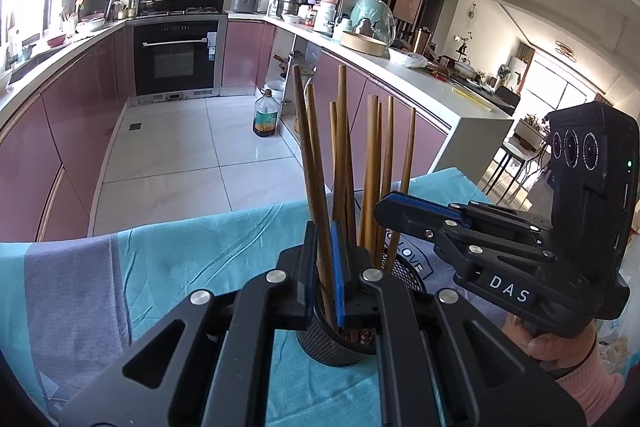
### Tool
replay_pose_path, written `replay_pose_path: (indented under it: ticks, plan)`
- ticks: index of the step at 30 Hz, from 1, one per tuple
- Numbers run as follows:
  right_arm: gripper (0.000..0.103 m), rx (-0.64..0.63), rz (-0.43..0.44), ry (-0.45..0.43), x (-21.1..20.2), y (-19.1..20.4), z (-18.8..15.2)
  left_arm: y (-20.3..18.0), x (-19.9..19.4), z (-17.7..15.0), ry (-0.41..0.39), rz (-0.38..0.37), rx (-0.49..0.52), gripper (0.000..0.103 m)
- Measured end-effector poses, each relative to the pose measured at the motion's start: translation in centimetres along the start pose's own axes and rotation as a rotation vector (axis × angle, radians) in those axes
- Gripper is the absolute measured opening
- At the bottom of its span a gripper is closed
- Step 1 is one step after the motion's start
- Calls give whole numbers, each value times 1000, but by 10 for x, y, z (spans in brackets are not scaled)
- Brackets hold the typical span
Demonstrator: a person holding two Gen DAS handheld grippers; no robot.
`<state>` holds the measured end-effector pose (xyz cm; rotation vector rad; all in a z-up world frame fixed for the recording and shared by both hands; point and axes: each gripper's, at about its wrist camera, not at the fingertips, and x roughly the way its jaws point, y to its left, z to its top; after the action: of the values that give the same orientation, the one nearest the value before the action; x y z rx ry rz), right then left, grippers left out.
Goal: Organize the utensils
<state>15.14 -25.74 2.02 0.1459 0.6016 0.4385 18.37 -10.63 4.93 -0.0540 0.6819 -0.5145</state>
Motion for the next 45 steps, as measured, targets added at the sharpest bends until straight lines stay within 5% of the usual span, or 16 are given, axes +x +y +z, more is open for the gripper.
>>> replay_pose_path:
  ticks: [12,16,23,25,28,29,45]
  plan:
    - [8,0,-6,4,3,0,1,1,12,-5,8,-6,-5,8]
    - [21,3,-10,-2,0,0,-2,2,6,-9,-18,9,1,27]
    - [62,-29,-44,-61,-21,6,-13,13,-26,-26,-110,83,-4,65]
    - [72,-38,-60,-96,-30,10,-18,16,-36,-33,-139,115,-7,88]
    - [89,-58,-96,-140,-41,17,-29,19,-55,-44,-198,165,2,98]
    - [96,-64,-105,-156,-44,19,-32,19,-63,-49,-220,189,2,98]
    - [97,-110,-248,-348,-77,59,-90,29,-141,-128,-434,415,-38,98]
